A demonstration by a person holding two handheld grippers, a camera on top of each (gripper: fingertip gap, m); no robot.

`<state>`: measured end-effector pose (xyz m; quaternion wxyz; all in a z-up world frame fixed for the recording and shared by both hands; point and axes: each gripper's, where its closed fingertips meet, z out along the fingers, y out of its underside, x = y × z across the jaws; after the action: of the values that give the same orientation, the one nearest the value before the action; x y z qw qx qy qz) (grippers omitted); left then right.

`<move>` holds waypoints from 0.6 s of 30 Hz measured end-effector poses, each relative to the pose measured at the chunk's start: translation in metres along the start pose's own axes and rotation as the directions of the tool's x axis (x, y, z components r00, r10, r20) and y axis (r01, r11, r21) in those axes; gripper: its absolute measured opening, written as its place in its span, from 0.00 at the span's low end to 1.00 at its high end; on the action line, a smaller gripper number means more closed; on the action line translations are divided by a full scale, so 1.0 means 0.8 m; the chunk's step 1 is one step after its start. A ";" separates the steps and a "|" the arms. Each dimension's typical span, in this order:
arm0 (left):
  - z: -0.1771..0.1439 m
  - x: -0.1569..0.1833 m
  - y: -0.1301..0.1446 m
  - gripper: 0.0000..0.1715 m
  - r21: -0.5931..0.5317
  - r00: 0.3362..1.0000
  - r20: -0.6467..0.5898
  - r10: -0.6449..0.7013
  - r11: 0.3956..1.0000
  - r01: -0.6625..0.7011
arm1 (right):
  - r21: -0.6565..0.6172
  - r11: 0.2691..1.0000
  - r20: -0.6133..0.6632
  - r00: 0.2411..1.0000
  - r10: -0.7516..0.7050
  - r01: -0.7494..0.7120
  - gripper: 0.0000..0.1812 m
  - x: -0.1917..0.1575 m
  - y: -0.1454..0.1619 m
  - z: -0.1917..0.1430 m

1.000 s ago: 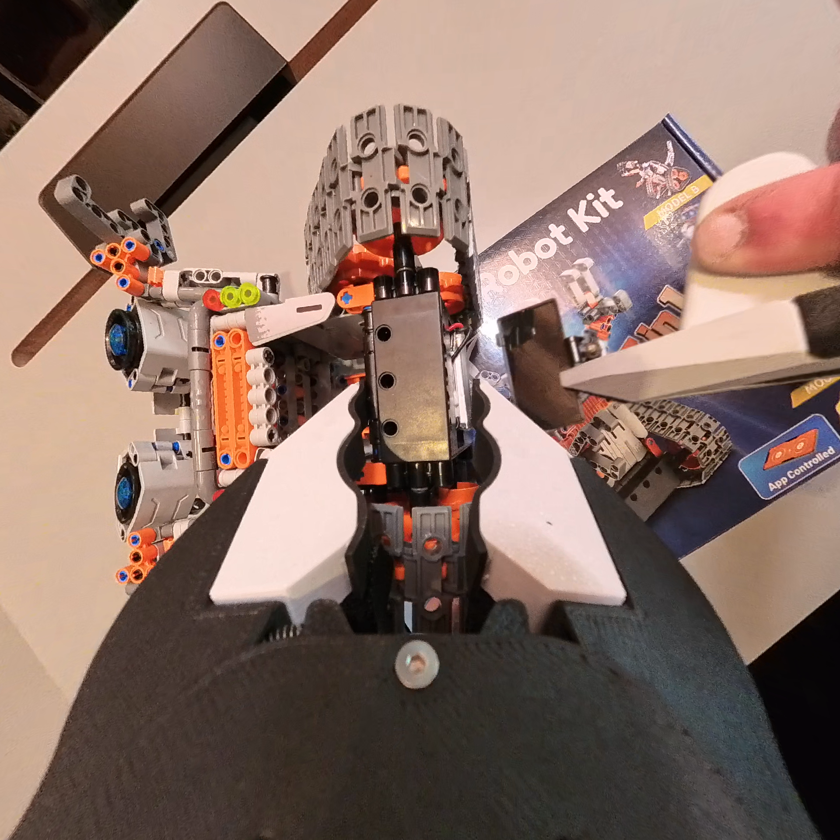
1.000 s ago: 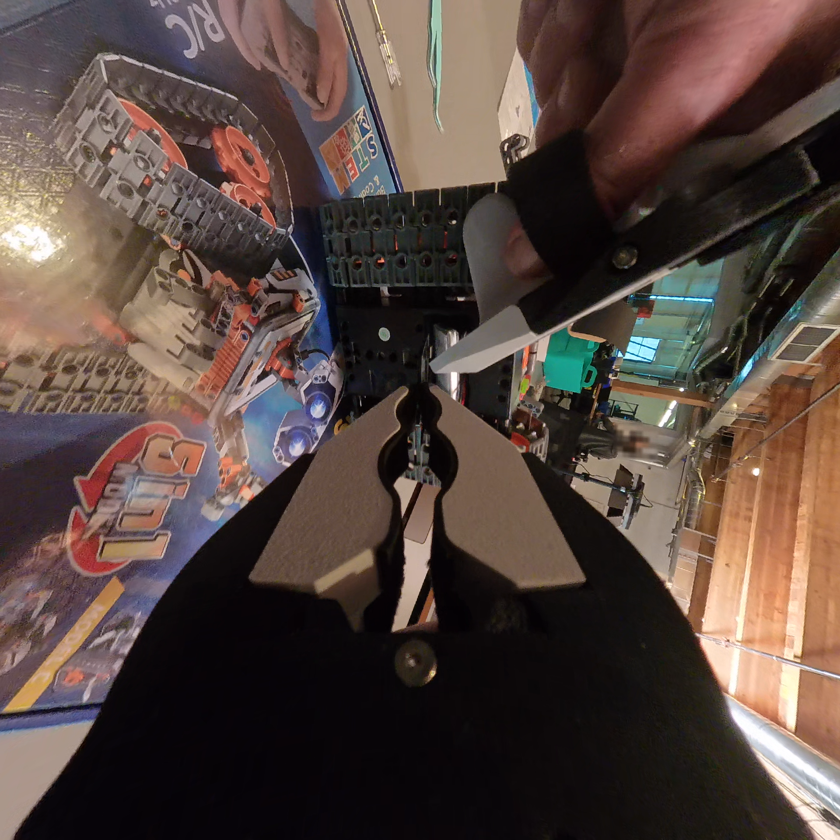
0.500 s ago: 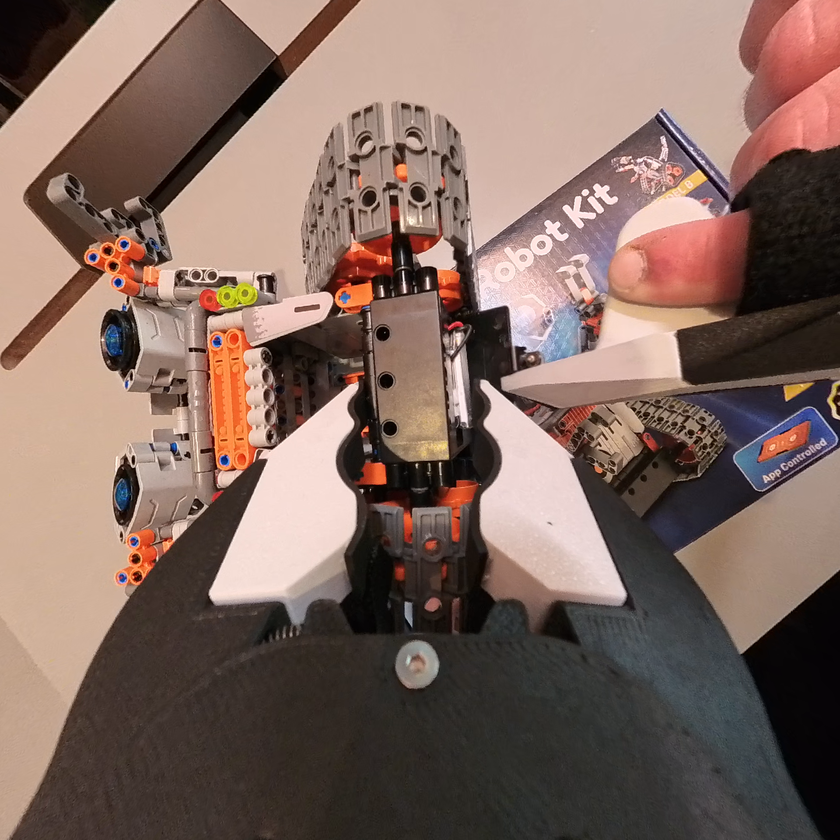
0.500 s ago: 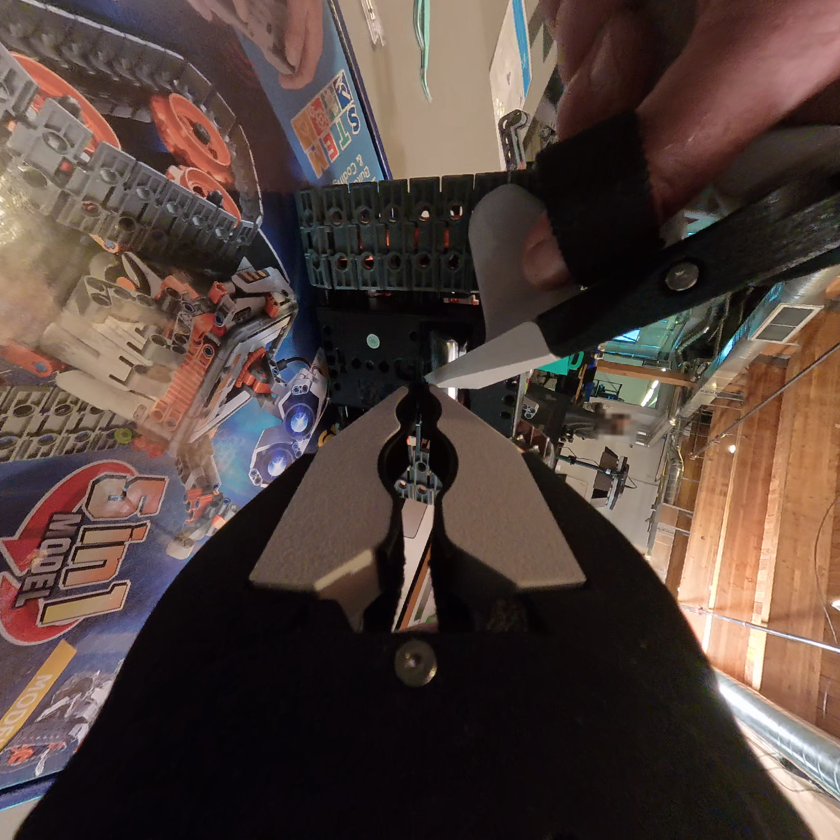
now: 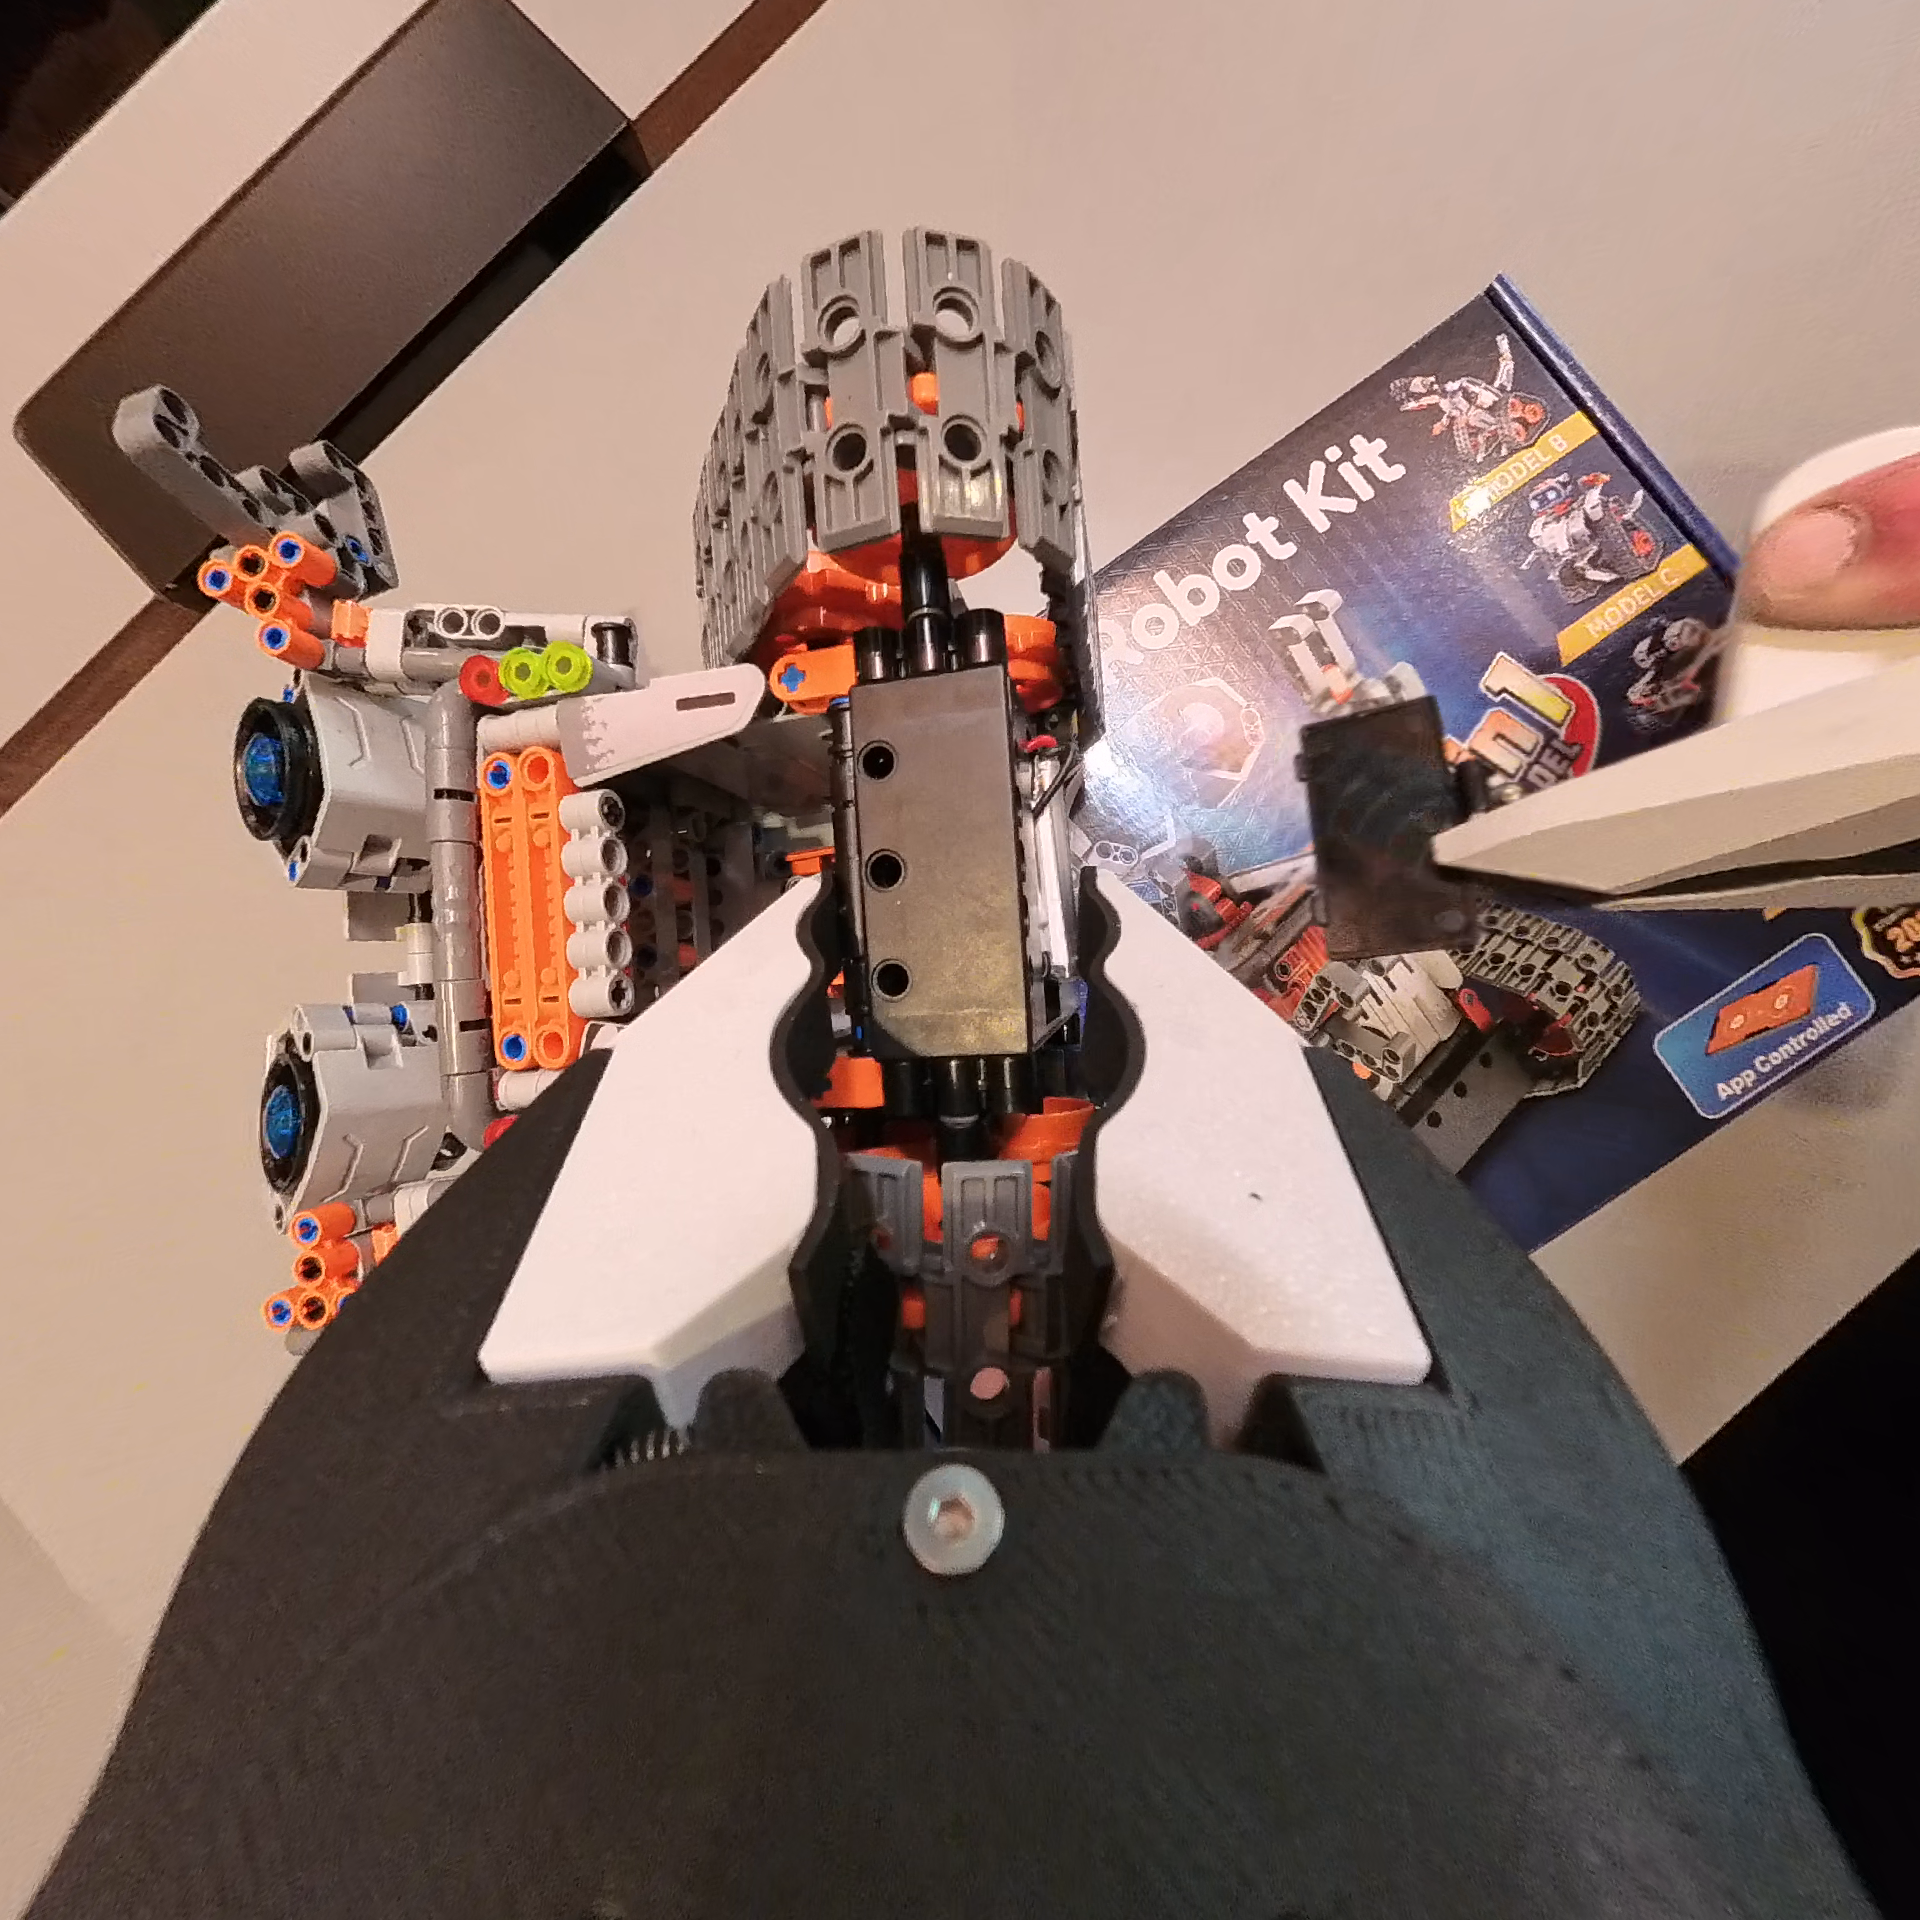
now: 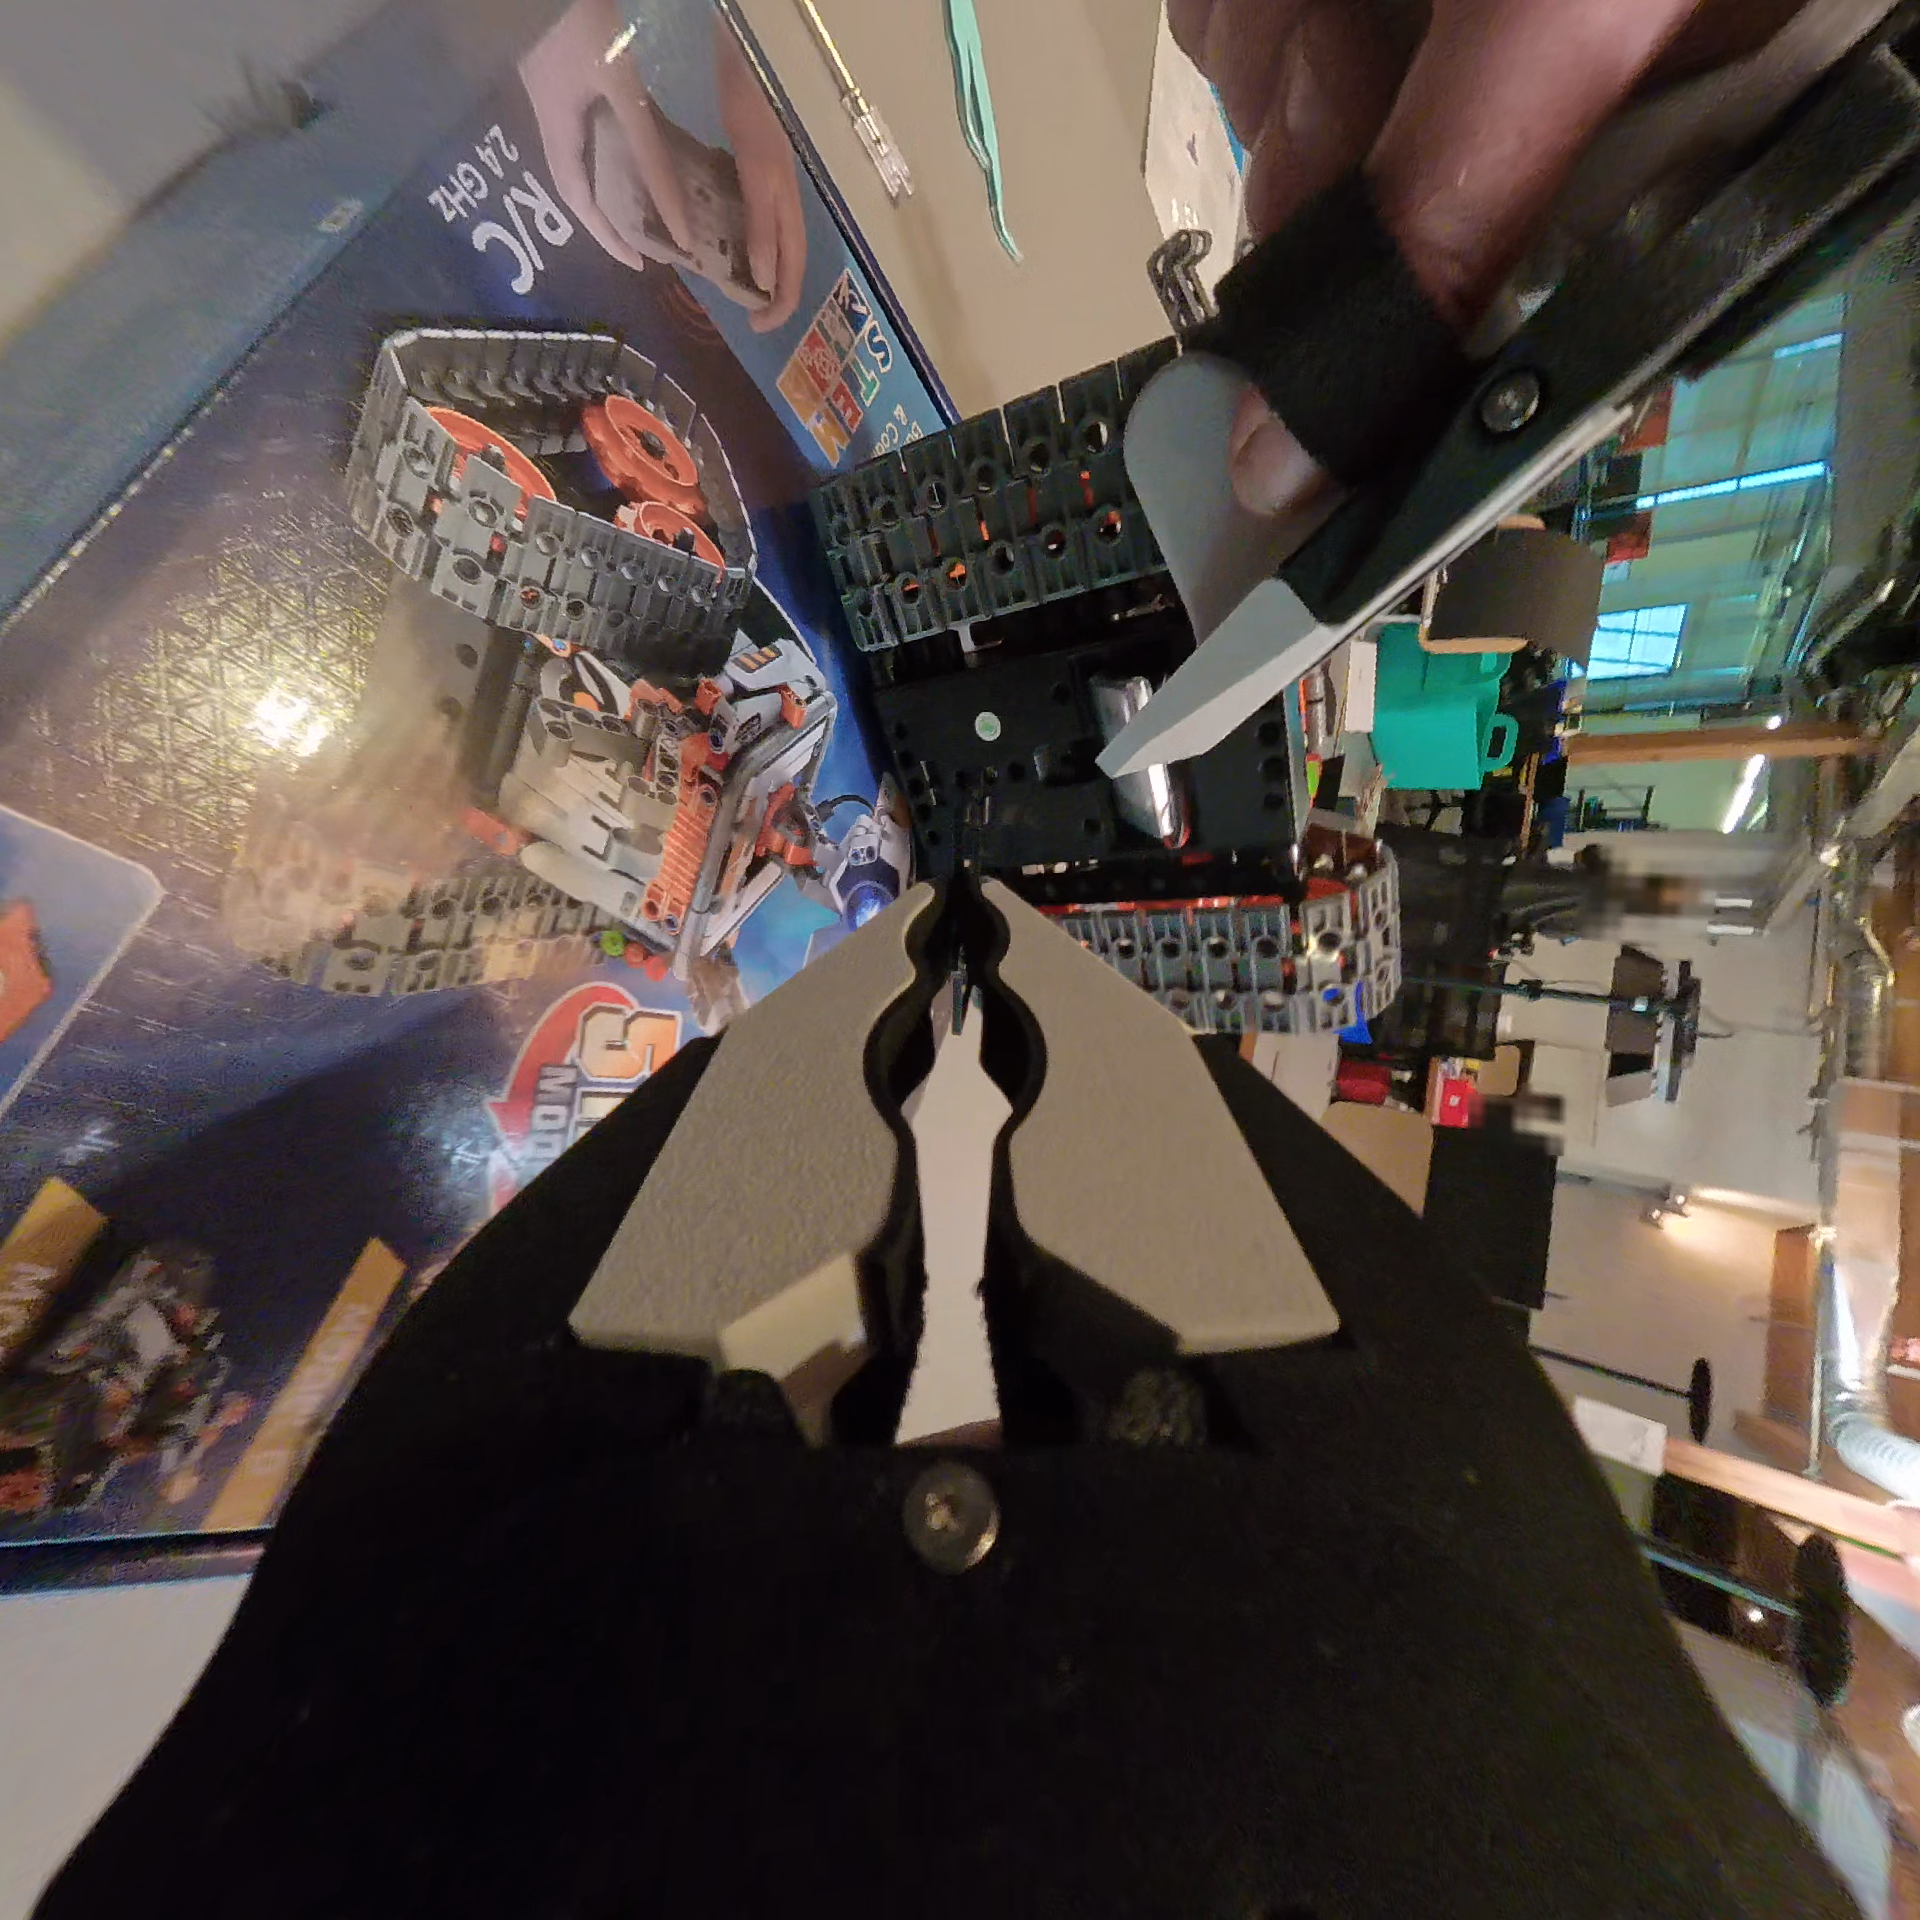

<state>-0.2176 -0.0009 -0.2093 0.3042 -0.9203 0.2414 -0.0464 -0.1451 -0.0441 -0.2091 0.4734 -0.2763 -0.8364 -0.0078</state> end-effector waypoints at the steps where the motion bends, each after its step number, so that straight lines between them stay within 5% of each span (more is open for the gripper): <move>1: 0.000 0.000 0.000 0.25 -0.001 1.000 -0.002 -0.003 1.000 0.003 | -0.001 1.000 -0.004 1.000 0.023 -0.023 0.00 -0.002 0.001 -0.002; 4: 0.001 0.001 0.000 0.25 -0.013 1.000 -0.001 0.001 1.000 -0.001 | 0.008 0.984 0.027 0.983 0.179 -0.179 0.00 -0.009 0.007 -0.005; 7: 0.001 0.003 0.001 0.25 -0.021 1.000 0.002 0.006 1.000 -0.006 | 0.051 0.893 0.063 0.893 0.445 -0.448 0.00 0.000 0.010 -0.010; 13: 0.003 0.009 0.002 0.26 -0.032 1.000 0.006 0.024 0.999 -0.024 | 0.147 0.491 0.187 0.512 0.838 -0.858 0.00 0.029 0.006 -0.013; 18: 0.001 0.005 0.003 0.25 -0.021 1.000 0.020 0.006 1.000 -0.006 | 0.163 0.107 0.334 0.157 0.929 -0.981 0.00 0.039 0.007 -0.004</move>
<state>-0.2148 -0.0037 -0.2115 0.2972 -0.9232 0.2414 -0.0336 -0.1526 -0.0262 -0.1843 0.3420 -0.6622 -0.4772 0.4657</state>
